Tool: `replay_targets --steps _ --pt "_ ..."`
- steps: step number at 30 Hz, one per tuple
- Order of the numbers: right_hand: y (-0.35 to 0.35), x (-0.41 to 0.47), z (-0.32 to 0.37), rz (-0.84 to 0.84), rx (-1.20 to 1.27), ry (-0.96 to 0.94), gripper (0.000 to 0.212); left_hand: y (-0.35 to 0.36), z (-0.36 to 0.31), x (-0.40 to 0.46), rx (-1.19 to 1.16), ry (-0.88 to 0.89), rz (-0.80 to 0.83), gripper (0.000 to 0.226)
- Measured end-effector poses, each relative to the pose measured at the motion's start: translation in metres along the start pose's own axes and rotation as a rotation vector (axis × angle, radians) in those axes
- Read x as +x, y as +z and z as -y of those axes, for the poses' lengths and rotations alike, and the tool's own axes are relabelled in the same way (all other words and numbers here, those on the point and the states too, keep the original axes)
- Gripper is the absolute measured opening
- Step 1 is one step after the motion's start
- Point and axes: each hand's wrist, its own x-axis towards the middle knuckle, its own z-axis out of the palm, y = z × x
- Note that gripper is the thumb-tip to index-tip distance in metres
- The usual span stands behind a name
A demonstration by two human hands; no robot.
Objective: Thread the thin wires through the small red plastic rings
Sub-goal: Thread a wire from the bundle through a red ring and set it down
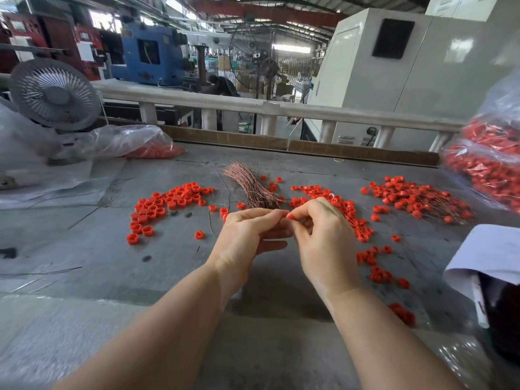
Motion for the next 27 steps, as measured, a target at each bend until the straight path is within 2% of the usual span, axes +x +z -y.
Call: replay_targets --steps 7,10,14,21,25,27 --pt "0.0003 0.0002 -0.0004 -0.013 0.002 -0.044 0.019 -0.0008 0.0043 0.0023 0.092 0.040 -0.001 0.006" --pt "0.0007 -0.0003 -0.0005 0.001 0.092 -0.044 0.020 -0.0029 0.0032 0.0029 0.054 0.050 0.014 0.007" --pt "0.0016 0.0002 -0.0007 -0.014 0.161 0.001 0.028 -0.0036 0.0031 0.0048 -0.039 0.026 0.023 0.021" --pt "0.0008 0.0006 -0.0005 -0.056 0.170 -0.010 0.017 -0.0041 0.0009 0.0054 -0.155 0.019 0.047 0.037" --pt "0.0007 0.0013 -0.0011 -0.072 0.194 0.003 0.011 -0.0057 -0.0016 0.0069 -0.270 0.003 0.024 0.032" --pt "0.0010 0.0014 -0.0019 -0.088 0.191 0.000 0.011 -0.0071 -0.0034 0.0068 -0.343 -0.016 0.033 0.023"
